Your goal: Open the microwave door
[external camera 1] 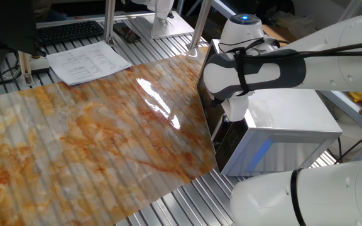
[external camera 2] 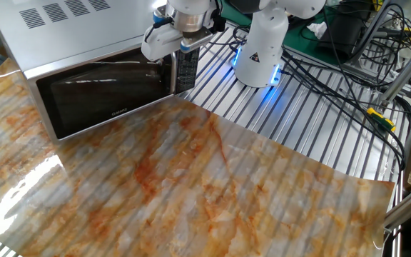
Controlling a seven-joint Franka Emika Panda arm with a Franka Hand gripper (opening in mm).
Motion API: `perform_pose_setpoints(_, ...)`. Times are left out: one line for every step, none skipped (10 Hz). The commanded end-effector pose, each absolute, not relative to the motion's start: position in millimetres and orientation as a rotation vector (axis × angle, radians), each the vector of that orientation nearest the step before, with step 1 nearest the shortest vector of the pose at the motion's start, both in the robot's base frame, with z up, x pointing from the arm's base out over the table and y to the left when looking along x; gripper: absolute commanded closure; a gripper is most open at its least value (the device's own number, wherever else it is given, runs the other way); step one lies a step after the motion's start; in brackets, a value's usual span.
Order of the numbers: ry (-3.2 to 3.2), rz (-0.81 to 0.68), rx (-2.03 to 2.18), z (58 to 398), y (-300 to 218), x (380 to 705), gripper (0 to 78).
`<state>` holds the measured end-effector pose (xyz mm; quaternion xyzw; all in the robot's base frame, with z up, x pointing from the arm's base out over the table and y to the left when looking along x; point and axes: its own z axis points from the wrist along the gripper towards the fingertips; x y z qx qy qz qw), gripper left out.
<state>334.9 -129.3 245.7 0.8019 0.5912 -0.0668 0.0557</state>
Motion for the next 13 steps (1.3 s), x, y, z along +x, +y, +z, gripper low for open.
perform_pose_setpoints(1.883,-0.316,2.358,247,-142,312,0.1)
perform_pose_setpoints(1.89,-0.328,2.338,245,-144,310,0.1)
perform_pose_setpoints(1.896,-0.326,2.336,244,-145,309,0.1)
perform_pose_setpoints(1.898,-0.33,2.33,243,-146,309,0.1)
perform_pose_setpoints(1.903,-0.335,2.32,243,-149,308,0.1)
perform_pose_setpoints(1.914,-0.332,2.314,243,-152,307,0.1)
perform_pose_setpoints(1.915,-0.331,2.314,244,-152,306,0.1)
perform_pose_setpoints(1.917,-0.331,2.312,243,-152,306,0.1)
perform_pose_setpoints(1.924,-0.328,2.311,243,-153,306,0.1)
perform_pose_setpoints(1.924,-0.329,2.307,242,-153,306,0.1)
perform_pose_setpoints(1.919,-0.327,2.312,241,-155,307,0.1)
perform_pose_setpoints(1.895,-0.317,2.33,237,-160,310,0.1)
perform_pose_setpoints(1.872,-0.311,2.344,233,-165,312,0.1)
